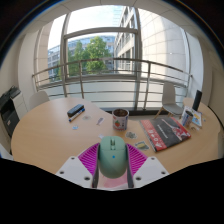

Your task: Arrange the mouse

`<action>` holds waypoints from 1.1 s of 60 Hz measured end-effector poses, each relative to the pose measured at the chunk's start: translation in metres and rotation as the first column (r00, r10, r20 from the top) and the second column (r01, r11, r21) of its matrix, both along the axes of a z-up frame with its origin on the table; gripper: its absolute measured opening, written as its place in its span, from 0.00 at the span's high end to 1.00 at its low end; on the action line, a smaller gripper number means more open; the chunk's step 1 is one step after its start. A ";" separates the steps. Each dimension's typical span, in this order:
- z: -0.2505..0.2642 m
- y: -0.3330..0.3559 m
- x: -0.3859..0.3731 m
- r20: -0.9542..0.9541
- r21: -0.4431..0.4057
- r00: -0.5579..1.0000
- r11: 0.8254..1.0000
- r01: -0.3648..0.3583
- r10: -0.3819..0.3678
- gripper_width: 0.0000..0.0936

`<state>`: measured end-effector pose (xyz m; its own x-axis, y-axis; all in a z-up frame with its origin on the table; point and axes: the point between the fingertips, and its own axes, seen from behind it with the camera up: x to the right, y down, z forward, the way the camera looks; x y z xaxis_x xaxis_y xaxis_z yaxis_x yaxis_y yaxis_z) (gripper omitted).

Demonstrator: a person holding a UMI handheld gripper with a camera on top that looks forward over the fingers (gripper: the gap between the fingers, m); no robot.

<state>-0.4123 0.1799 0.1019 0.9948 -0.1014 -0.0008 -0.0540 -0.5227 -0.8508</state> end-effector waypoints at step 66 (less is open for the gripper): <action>0.057 -0.196 -0.058 0.112 -0.055 0.993 0.998 0.034 -0.028 0.09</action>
<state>-0.4705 -0.0159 0.1593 0.9848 -0.1288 0.1166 0.0228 -0.5698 -0.8214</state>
